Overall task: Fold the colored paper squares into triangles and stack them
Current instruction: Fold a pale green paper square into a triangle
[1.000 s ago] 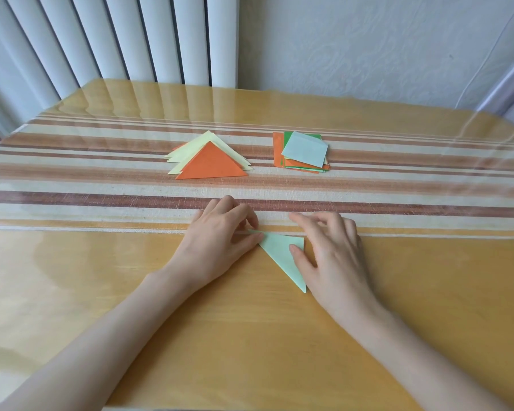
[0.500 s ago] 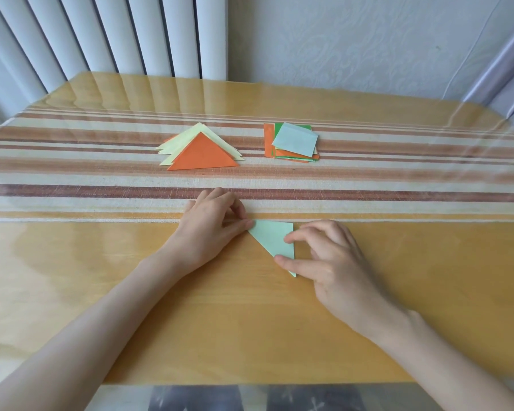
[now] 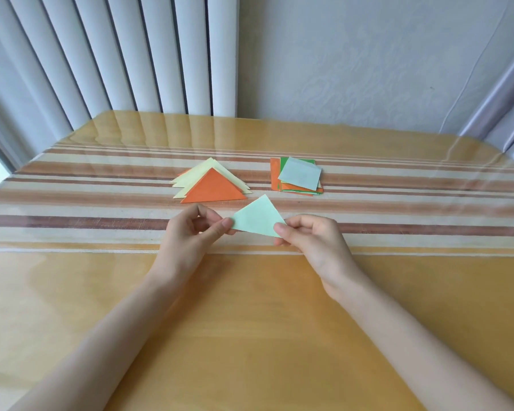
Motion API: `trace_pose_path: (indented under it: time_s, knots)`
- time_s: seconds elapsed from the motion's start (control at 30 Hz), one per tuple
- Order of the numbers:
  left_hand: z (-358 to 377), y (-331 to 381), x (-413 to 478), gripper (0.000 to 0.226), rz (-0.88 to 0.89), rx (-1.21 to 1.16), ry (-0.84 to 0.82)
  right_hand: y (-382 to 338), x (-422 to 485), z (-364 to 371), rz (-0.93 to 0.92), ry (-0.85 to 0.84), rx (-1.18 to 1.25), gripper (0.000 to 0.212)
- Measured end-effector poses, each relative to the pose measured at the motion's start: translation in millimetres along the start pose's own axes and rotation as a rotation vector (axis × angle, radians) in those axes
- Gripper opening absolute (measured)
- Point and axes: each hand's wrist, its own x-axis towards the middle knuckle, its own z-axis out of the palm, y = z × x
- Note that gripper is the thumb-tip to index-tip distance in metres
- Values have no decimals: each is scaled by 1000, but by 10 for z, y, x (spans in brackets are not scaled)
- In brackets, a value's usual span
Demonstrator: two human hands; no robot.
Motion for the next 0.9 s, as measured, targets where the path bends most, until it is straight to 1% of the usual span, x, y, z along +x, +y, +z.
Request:
trace_pose_path:
  time_s: [0.07,0.13,0.27,0.4,0.5,0.57,0.7,0.77,0.83,0.9]
  knots:
    - [-68,-50,85,16,-21,42,56,-17,170,116,-20,14,-34,8]
    - [-135,-86,199,18,-17,125,122,-5,378,261,-49,41,-113,12]
    - [-235,-124,451,17,17,427,282,42,788,539,-133,134,-353,17]
    - [-276,-189,593,14,-16,627,372,36,1030,729,-193,173,-529,9]
    - [-291,-226,621,13,1,694,402,52,1127,774,-230,183,-699,10]
    - [-294,-237,647,12,20,730,413,73,1177,791,-231,193,-746,12]
    - [-297,-269,739,6,-45,822,416,94,1225,822,-228,195,-804,15]
    - [-296,-288,771,4,-45,901,417,115,1242,823,-237,191,-891,16]
    - [-286,-325,779,8,19,1017,400,145,1243,846,-318,202,-956,19]
    - [-274,-351,771,19,158,1119,332,148,1231,879,-509,185,-956,29]
